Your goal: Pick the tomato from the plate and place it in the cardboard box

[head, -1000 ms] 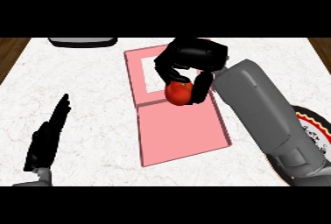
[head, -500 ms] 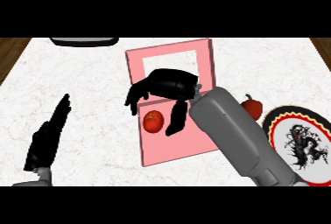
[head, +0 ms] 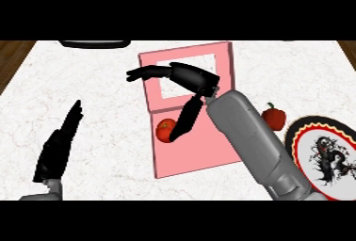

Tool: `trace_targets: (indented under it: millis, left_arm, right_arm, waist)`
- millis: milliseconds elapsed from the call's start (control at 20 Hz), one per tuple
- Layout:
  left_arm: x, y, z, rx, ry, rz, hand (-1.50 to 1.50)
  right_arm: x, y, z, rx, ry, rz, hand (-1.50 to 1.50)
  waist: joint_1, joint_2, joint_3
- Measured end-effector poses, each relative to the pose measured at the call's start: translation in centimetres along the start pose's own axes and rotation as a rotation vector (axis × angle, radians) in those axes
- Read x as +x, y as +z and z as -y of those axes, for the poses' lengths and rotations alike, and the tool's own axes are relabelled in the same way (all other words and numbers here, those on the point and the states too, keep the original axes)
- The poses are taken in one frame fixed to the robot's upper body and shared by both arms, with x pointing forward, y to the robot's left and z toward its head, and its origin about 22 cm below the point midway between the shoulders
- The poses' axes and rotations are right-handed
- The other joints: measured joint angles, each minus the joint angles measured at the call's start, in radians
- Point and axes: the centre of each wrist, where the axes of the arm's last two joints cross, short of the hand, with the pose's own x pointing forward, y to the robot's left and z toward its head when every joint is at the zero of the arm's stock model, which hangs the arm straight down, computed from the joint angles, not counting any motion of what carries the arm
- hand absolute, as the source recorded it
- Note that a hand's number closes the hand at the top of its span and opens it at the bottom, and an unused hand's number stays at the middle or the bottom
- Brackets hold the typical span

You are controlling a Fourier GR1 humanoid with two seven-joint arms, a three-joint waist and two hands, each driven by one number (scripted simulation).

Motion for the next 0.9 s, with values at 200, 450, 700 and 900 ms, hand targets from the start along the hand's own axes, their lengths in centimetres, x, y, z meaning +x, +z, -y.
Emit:
trace_targets:
  millis: [200, 450, 700, 900]
  left_arm:
    - [0.4, -0.3, -0.1, 0.006, 0.003, -0.001, 0.0]
    - [0.6, -0.7, -0.4, 0.005, -0.002, 0.007, 0.0]
    - [1.0, -0.7, 0.0, -0.01, -0.002, 0.021, 0.0]
    - [1.3, -0.7, 0.7, -0.03, 0.001, 0.045, 0.0]
  right_arm:
    - [-0.5, 0.3, 2.6, -0.091, -0.17, 0.004, -1.5]
    - [-1.2, 2.5, 7.7, -0.245, -0.285, -0.02, -1.5]
    - [-1.5, 6.0, 12.6, -0.385, -0.322, -0.066, -1.5]
    - [-1.4, 10.2, 15.9, -0.453, -0.336, -0.068, -1.5]
  waist:
    - [-0.001, 0.002, 0.0]
    - [0.007, 0.008, 0.0]
    - [0.029, 0.019, 0.0]
    - [0.051, 0.032, 0.001]
